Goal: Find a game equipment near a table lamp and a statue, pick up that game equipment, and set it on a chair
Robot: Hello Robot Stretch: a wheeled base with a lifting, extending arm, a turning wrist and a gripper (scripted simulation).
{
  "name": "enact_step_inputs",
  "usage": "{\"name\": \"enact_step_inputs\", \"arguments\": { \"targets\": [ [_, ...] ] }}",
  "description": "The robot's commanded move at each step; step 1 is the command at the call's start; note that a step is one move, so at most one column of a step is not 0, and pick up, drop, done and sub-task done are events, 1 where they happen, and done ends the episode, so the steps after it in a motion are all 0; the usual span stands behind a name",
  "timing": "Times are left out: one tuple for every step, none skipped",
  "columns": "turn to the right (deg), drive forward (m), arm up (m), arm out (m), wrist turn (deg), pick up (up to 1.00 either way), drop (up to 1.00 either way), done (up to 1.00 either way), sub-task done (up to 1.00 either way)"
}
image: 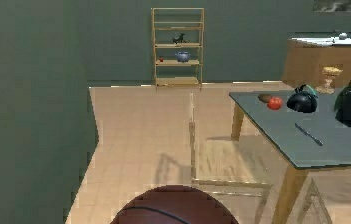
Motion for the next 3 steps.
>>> {"name": "enact_step_inputs", "arguments": {
  "targets": [
    [-3.0,0.00,0.00,0.00,0.0,0.00,0.00,0.00,0.00],
    [0.0,0.30,0.00,0.00,0.0,0.00,0.00,0.00,0.00],
    [27.0,0.00,0.00,0.00,0.0,0.00,0.00,0.00,0.00]
  ]
}}
